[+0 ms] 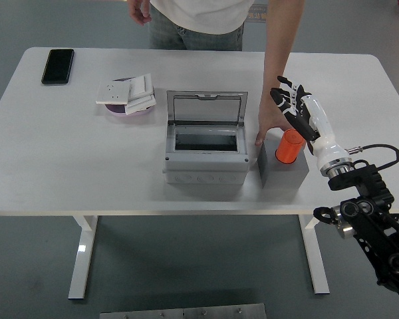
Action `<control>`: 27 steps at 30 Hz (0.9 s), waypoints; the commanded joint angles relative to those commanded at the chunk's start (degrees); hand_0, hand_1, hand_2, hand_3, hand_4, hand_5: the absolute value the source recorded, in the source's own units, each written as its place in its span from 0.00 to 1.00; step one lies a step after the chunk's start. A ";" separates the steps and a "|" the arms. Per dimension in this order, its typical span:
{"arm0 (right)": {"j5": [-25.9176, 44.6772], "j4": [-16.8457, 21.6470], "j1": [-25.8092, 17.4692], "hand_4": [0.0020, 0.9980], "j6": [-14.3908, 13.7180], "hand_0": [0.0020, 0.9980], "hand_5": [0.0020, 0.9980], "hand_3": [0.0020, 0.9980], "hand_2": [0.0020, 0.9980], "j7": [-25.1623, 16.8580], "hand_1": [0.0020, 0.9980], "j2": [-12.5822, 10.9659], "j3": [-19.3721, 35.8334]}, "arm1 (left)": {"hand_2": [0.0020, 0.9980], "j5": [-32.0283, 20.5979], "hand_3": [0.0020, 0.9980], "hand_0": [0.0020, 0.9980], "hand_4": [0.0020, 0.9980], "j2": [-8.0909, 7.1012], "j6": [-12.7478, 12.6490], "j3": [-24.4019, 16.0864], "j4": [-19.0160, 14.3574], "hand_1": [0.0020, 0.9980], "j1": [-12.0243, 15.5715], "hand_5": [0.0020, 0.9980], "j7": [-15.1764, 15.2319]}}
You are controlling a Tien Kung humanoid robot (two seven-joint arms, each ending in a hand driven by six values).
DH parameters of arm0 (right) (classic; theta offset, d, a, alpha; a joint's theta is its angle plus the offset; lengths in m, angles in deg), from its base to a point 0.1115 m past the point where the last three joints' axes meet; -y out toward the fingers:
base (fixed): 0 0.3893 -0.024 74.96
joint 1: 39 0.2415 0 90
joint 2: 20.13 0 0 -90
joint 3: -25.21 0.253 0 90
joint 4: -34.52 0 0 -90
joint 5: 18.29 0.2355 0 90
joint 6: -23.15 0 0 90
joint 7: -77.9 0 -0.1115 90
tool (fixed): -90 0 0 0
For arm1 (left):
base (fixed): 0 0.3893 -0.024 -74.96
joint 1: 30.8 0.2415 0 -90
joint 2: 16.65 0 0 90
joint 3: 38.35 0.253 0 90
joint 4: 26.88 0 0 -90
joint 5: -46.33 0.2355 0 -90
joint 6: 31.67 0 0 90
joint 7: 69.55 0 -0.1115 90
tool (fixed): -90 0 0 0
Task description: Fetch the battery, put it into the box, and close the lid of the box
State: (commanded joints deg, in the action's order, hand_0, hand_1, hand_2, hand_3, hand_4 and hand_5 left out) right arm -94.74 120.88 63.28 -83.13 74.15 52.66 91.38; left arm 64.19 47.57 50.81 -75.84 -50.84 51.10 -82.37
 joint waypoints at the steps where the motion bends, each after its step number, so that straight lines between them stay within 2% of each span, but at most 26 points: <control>1: -0.61 0.45 0.06 1.00 0.24 1.00 0.82 0.83 0.76 0.65 0.78 -0.45 0.21 | 0.58 -0.22 0.56 0.60 0.59 -0.04 -0.02 0.11 0.01 0.74 0.05 0.10 0.11; 10: -10.10 5.74 1.92 1.00 3.94 0.97 0.83 0.82 0.75 9.71 0.75 -6.16 1.65 | 0.58 -2.61 0.56 0.60 0.59 -0.79 -0.40 1.14 0.10 0.74 0.49 0.10 1.10; 11: -11.18 6.19 2.14 1.00 4.34 0.83 0.84 0.77 0.71 10.67 0.66 -6.76 1.76 | 0.58 -2.89 0.56 0.60 0.59 -0.88 -0.44 1.26 0.11 0.74 0.54 0.10 1.21; 16: -17.37 7.54 3.20 1.00 6.38 0.83 0.84 0.77 0.71 14.87 0.66 -9.83 2.57 | 0.58 -4.81 0.56 0.60 0.59 -1.26 -0.56 2.23 0.19 0.74 0.87 0.10 2.02; 17: -18.76 7.63 3.26 1.00 6.67 0.80 0.82 0.76 0.71 15.53 0.64 -10.25 2.84 | 0.58 -5.15 0.56 0.60 0.60 -1.35 -0.58 2.39 0.20 0.74 0.93 0.10 2.14; 22: -25.47 8.36 3.06 1.00 8.85 0.80 0.82 0.76 0.71 18.93 0.64 -10.98 4.95 | 0.58 -6.11 0.56 0.60 0.60 -1.62 -0.76 2.75 0.19 0.74 1.16 0.10 2.48; 27: -32.79 9.27 3.13 1.00 11.43 0.78 0.82 0.75 0.71 22.11 0.64 -10.15 7.73 | 0.58 -7.08 0.56 0.60 0.60 -1.81 -0.93 3.07 0.18 0.74 1.29 0.10 2.80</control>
State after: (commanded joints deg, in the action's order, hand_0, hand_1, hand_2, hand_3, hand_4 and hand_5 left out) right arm -127.53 130.15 66.41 -71.70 96.26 42.51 99.10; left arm 57.11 45.76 49.88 -72.77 -50.66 52.39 -79.57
